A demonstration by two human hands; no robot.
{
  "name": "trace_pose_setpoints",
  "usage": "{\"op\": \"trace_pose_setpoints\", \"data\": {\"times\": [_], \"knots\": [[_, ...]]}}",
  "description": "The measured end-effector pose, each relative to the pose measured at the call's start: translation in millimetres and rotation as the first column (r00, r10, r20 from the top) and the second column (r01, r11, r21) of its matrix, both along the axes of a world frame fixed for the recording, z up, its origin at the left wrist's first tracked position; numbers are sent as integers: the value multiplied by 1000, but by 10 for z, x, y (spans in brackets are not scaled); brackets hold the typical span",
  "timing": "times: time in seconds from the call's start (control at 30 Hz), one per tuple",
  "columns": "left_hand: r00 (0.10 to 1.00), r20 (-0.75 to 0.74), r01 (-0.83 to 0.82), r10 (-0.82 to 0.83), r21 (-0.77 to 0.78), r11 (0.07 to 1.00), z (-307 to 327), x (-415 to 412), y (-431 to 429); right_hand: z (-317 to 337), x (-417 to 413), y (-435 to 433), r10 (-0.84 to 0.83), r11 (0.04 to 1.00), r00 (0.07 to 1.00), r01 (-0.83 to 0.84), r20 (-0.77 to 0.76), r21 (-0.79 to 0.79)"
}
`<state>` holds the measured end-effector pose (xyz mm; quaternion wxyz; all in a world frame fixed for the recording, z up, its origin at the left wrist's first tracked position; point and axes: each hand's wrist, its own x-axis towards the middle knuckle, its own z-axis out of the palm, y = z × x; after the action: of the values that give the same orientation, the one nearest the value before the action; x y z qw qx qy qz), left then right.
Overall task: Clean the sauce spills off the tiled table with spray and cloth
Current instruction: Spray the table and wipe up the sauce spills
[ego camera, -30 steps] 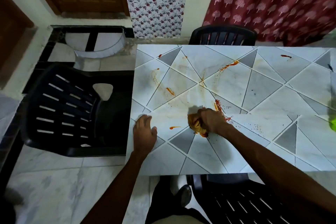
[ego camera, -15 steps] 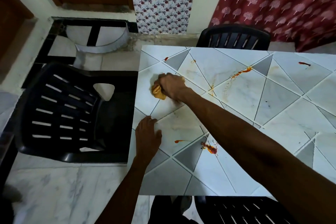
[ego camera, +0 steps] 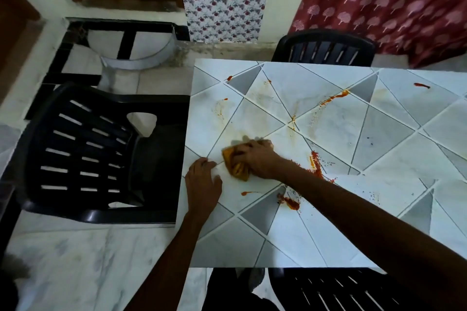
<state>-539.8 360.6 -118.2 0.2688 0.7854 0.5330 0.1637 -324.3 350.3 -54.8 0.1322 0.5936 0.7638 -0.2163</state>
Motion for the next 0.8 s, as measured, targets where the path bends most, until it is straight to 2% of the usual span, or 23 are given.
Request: {"op": "trace_pose_setpoints", "data": {"times": [0.27,0.4,0.47,0.53,0.6,0.7,0.8], "knots": [[995,-12,98,-98,56,994,91,161,-66,-71,213,-1159,-49,990,997,57,-62,130],[986,-20,166,-165,81,983,123,408,-13,98,390,-1195,-217,937,964,250,-154,244],[979,-17,203,-202,92,975,141,570,40,268,535,-1135,-303,862,910,389,-284,326],[972,-12,235,-235,106,966,162,723,99,443,690,-1041,-370,761,792,558,-486,330],[960,-3,278,-280,115,953,178,927,181,561,943,-909,-420,669,663,687,-619,282],[941,-15,337,-337,99,936,213,1208,310,686,1412,-696,-518,542,562,799,-645,261],[906,-56,424,-420,117,898,182,1432,430,754,1896,-501,-680,414,487,872,-548,261]]}}
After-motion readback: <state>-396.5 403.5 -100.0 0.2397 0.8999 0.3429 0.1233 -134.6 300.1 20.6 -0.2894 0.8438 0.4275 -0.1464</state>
